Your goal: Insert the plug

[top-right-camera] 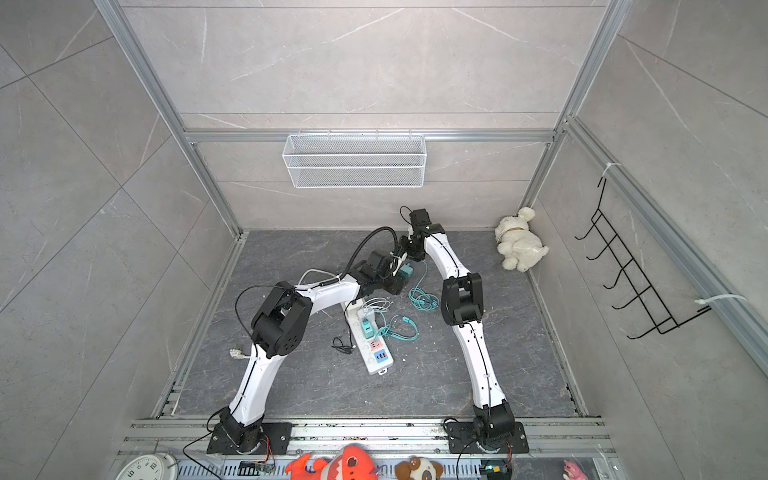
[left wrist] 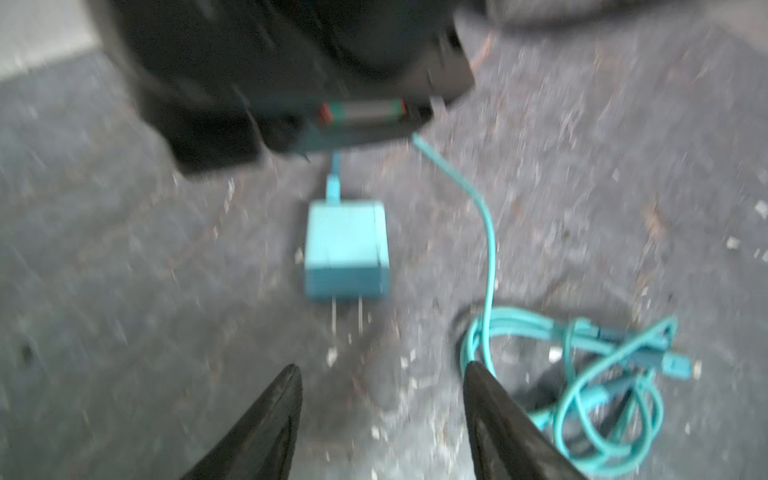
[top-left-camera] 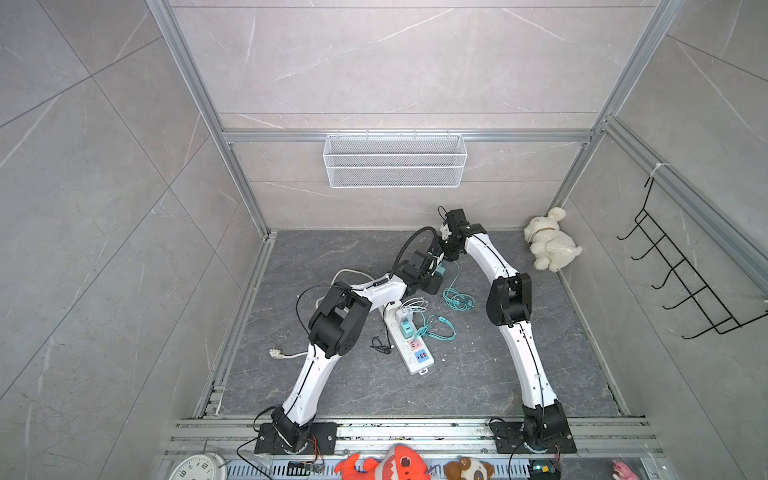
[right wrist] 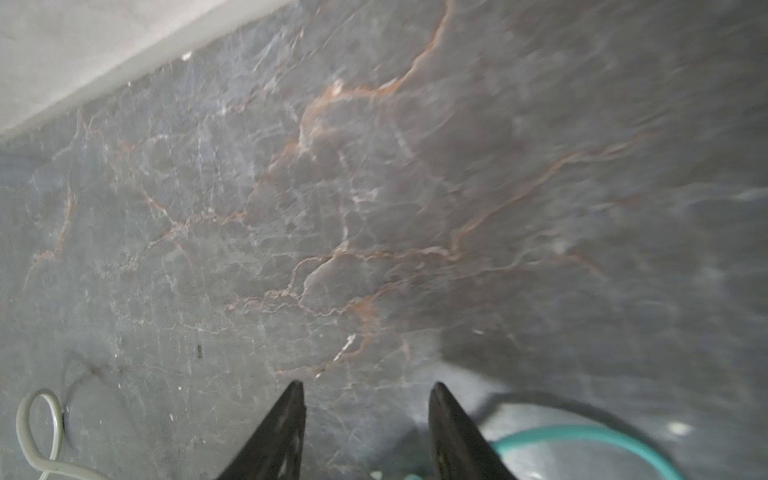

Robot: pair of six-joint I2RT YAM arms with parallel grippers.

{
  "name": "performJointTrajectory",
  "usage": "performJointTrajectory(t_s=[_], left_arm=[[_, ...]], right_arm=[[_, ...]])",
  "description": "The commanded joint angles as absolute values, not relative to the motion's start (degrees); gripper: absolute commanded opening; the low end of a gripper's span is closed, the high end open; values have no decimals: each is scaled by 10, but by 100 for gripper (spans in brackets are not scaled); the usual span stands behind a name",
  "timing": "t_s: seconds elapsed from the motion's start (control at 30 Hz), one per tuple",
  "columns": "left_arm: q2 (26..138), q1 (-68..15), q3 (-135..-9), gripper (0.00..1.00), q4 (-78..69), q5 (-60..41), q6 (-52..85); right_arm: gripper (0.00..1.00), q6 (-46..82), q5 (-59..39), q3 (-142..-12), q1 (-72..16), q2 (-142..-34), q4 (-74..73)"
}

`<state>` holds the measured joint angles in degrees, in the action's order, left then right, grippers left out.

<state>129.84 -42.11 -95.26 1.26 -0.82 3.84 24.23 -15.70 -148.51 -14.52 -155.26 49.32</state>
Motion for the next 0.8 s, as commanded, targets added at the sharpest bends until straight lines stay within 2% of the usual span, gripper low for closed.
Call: performJointTrajectory(t_s=[0.0,0.53,0.77], left_arm=[[1242,-425,-929,64,-7,23,54],[1210,-445,-861,63,-63,10,29],[1196,-477,-841,63,-70,3,28]], right_arm=[[50,231,-155,-1495,-154,-1559,535],[51,265,-137,-1013,-165,-1301,346],[53,279,-132,-889,-162,-1197,298]])
